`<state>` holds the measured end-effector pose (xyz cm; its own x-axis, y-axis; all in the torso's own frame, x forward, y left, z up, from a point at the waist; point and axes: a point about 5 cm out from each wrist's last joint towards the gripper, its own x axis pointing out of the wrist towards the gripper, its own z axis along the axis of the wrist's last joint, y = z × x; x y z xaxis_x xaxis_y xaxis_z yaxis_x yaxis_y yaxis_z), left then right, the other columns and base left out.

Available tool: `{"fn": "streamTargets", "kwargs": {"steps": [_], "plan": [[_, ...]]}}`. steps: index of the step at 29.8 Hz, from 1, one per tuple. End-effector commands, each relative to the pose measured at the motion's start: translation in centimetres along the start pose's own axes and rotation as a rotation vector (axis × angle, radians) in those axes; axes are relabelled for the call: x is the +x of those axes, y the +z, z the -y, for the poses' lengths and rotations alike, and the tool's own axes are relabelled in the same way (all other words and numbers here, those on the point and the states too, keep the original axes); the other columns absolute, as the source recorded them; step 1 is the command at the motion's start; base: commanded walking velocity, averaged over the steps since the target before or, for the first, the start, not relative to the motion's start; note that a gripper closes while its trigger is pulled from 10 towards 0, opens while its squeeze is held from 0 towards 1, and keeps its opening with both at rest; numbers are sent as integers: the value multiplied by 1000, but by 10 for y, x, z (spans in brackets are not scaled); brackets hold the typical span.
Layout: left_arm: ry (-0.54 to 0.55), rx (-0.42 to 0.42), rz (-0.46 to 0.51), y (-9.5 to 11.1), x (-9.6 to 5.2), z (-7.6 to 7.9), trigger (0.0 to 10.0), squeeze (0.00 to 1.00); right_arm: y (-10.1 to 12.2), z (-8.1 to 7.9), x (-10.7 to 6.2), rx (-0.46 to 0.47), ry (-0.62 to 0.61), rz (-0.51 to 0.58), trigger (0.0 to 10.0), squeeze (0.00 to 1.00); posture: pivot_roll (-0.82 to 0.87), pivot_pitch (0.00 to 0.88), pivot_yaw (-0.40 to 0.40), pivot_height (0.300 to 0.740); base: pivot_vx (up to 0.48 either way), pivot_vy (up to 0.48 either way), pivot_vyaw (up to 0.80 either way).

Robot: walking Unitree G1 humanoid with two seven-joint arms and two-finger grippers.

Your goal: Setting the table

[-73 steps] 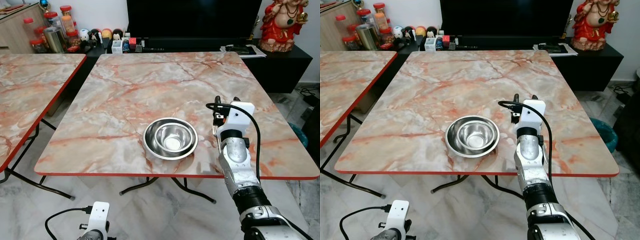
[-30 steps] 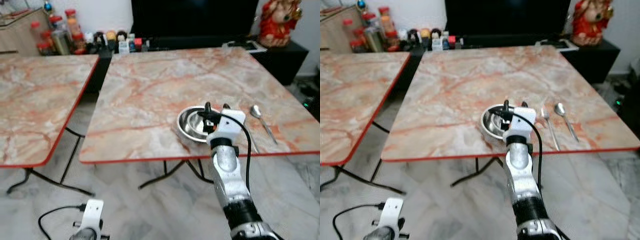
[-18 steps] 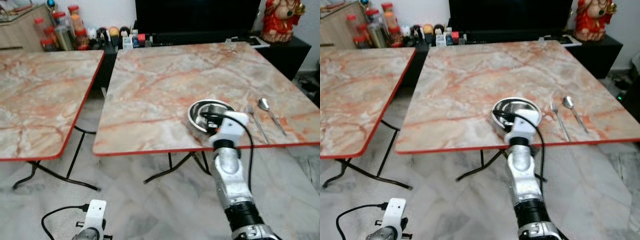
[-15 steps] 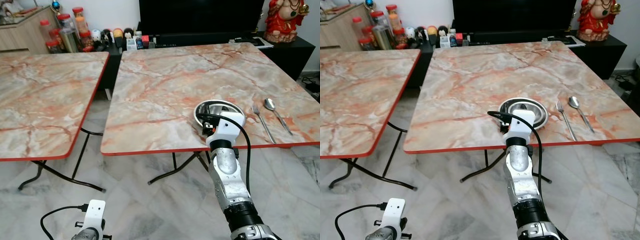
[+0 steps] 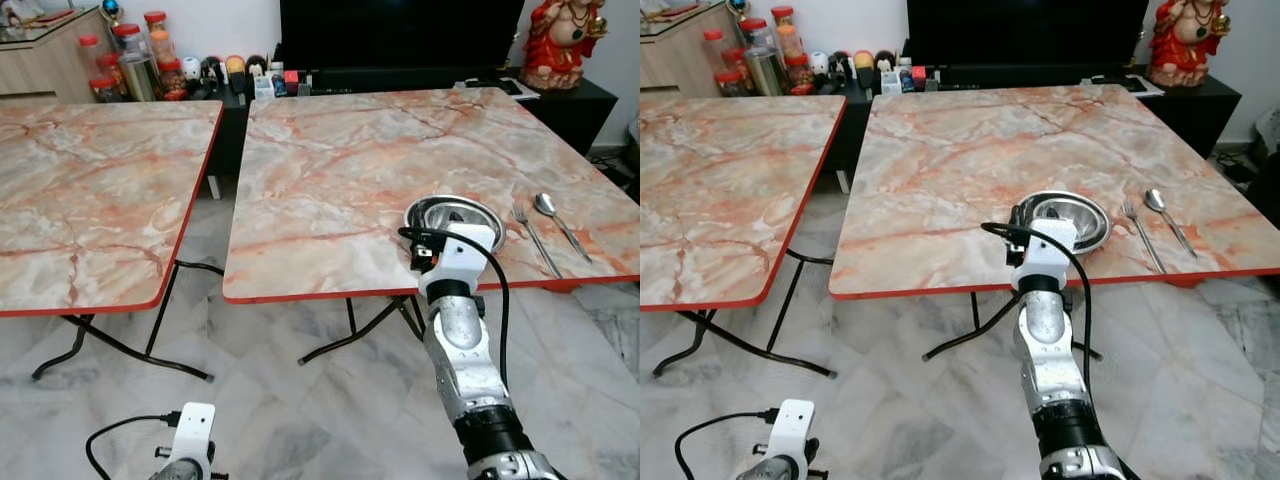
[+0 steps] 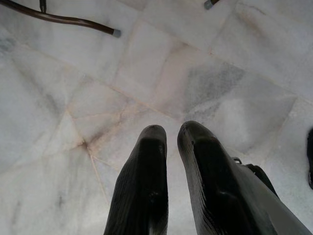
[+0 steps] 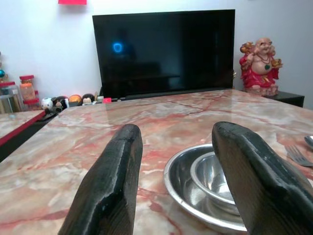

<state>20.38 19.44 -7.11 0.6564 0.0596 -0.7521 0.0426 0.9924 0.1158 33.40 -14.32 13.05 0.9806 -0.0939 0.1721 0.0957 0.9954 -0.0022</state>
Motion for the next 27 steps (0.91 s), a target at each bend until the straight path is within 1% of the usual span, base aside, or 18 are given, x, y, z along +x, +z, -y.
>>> {"fn": "streamTargets", "kwargs": {"steps": [1,6,7,11,14,16,18,19,20,21,26,27], "plan": [[8,-8,-1,-1,0,-1,10000,0,-3,1,-2,-4,5,-18,10000,0,-15,0,18,736,0,390,0],[9,-8,0,-1,0,-1,10000,0,-12,6,-6,-10,2,-52,10000,0,-18,0,22,736,0,390,0],[8,-5,-1,-1,0,-2,10000,0,-19,10,-10,-14,-5,-80,10000,0,-19,0,25,736,0,394,0],[8,-3,-2,-1,0,-2,10000,0,-24,13,-13,-20,-12,-99,10000,0,-18,0,26,736,0,391,0],[8,0,-2,-1,0,-3,10000,0,-33,16,-18,-16,-16,-135,10000,0,-18,0,30,736,0,390,0],[8,3,0,-1,0,-4,10000,0,-41,18,-22,-10,-15,-169,10000,0,-17,0,33,736,0,386,0],[9,5,1,0,0,-4,10000,0,-51,21,-28,-23,-12,-206,10000,0,-17,0,34,736,0,390,0],[10,7,2,0,0,-5,10000,0,-64,26,-36,-37,-20,-260,10000,0,-16,0,36,736,0,390,0],[10,7,2,0,0,-5,10000,0,-64,26,-36,-37,-20,-260,10000,0,-16,0,36,736,0,390,0],[10,8,2,0,0,-5,10000,0,-71,29,-41,-46,-28,-287,10000,0,-16,0,36,736,0,390,0],[10,9,1,0,0,-5,10000,0,-80,33,-47,-51,-28,-319,10000,0,-17,0,35,736,0,390,0],[9,10,1,0,0,-5,10000,0,-87,36,-52,-55,-34,-351,10000,0,-17,0,35,736,0,390,0]]}}
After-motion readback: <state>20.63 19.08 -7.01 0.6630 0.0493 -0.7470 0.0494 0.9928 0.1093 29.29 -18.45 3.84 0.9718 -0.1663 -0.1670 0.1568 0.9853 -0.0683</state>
